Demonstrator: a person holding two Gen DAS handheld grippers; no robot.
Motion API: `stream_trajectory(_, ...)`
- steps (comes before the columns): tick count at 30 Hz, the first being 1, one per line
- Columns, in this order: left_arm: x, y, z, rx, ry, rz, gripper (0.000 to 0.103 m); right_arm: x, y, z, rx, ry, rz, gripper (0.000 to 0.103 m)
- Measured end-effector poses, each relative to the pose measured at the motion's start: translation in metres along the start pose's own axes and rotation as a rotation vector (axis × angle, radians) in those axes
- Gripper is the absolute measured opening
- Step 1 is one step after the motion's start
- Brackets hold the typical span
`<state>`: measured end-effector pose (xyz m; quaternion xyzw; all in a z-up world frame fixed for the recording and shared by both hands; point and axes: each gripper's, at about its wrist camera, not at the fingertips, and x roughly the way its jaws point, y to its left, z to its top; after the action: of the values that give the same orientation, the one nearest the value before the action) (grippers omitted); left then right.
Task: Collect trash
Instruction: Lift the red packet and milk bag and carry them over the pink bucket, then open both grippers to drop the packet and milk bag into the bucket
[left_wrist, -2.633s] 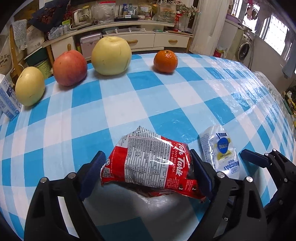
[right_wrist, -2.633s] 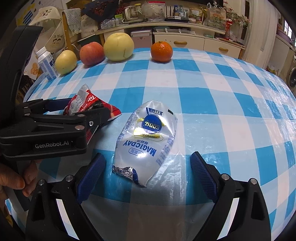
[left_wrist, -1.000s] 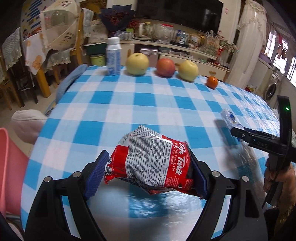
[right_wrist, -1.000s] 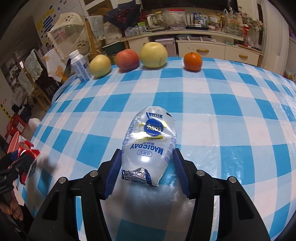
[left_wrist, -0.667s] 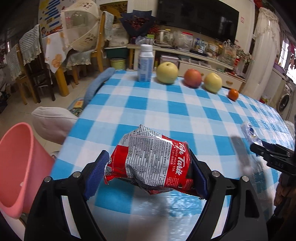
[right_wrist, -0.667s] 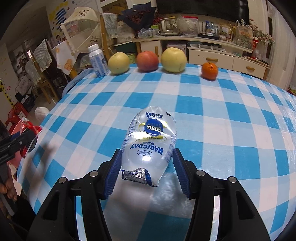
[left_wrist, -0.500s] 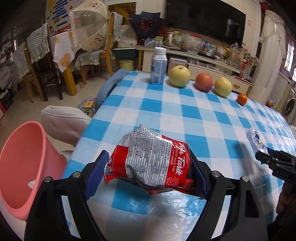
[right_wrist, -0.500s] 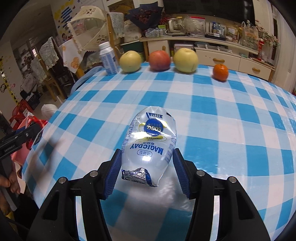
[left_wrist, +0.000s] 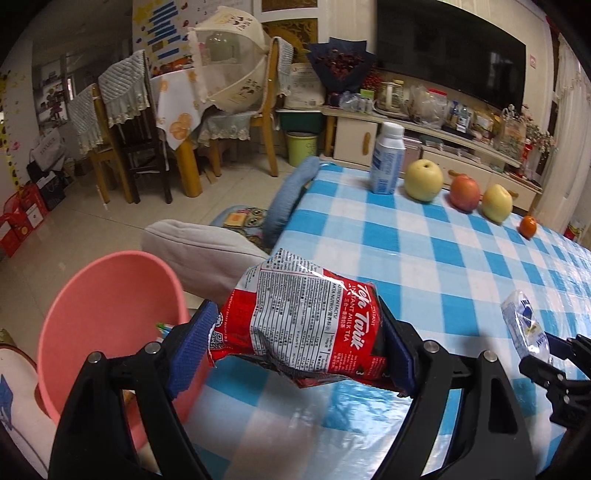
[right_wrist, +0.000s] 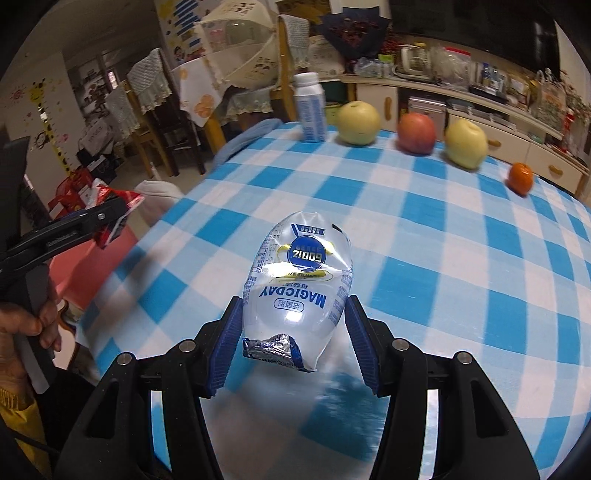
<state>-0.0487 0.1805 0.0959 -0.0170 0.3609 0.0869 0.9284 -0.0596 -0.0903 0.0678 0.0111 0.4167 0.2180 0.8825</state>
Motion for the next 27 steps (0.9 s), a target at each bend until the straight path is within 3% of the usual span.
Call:
stream_trajectory(12,-0.01,0.059,0.008,-0.095,-0.029,0.095,0.083,0.021,0.101,0.02,-0.147,0.017,0.1,0.057)
stream_trajectory(27,-0.013,0.156,0.007,-0.307,-0.038,0.184,0.083,0.054,0.231,0.053,-0.359,0.019,0.187,0.057)
